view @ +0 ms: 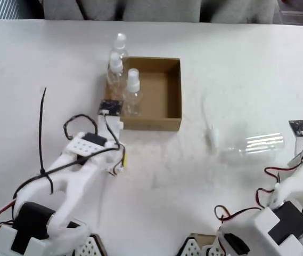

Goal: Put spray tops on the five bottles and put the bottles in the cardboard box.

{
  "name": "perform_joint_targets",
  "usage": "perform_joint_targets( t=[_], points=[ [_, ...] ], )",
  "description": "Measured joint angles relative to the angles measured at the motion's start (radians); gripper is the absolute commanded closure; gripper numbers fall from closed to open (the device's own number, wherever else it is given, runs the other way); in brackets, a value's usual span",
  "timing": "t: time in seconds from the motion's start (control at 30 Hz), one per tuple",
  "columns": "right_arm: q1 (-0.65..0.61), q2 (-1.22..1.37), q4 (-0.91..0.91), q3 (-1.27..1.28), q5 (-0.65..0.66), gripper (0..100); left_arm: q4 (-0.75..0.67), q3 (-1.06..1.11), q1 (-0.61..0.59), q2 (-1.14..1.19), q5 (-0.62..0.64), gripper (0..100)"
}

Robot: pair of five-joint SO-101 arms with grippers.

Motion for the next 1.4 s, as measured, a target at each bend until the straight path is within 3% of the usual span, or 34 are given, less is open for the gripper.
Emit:
perform_joint_targets(
  t=[0.23,0.7,1.0,1.4],
  points=[
    [0.0,0.0,0.043,0.0,0.129,76.5,0.0,0.0,-0.003,0.0,0.0,98],
    [0.0,0.0,0.063,0.0,0.209,73.5,0.0,0.0,-0.003,0.0,-0.028,98],
    [0.0,-0.002,0.147,-0.006,0.353,74.1,0.0,0.0,-0.003,0.0,-0.031,98],
    [0.0,0.075,0.1,-0.008,0.371,74.2,0.0,0.0,-0.003,0.0,-0.035,98]
  ],
)
